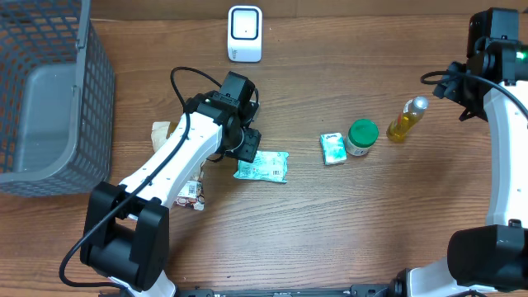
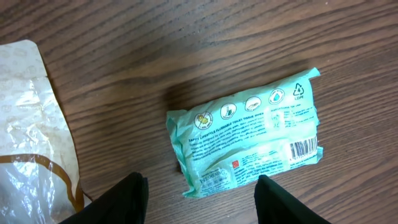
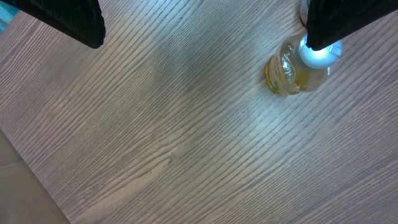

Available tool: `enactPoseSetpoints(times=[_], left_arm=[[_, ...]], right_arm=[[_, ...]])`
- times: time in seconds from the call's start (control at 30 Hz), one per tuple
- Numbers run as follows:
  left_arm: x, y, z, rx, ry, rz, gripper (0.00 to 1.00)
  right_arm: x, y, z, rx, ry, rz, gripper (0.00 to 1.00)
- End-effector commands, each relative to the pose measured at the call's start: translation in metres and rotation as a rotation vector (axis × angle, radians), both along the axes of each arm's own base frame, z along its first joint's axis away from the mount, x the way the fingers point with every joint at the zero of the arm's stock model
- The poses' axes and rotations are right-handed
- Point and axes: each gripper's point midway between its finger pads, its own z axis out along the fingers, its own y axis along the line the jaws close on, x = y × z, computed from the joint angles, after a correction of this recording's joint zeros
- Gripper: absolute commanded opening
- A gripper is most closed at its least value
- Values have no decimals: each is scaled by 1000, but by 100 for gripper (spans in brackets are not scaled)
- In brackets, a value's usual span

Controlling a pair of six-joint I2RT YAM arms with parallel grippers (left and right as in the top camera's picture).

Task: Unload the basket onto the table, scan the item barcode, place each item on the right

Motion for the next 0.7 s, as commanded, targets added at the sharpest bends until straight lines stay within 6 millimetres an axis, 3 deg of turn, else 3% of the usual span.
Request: enactPoseSetpoints(times=[0.0,0.3,0.6,0.67], left_arm=[[-2,-2,-4,-7,12,-7,57],[-4,-3,-19,-3,56,9,59],[-11,-9,-70,4,182,4,62],[-15,-9,-80,5,215,4,59]], right_arm=[[2,-1,3,-2,-16,-7,100],[2,-1,3,-2,-16,-7,100],[2,-1,3,-2,-16,-7,100],[2,-1,3,-2,-16,-7,100]])
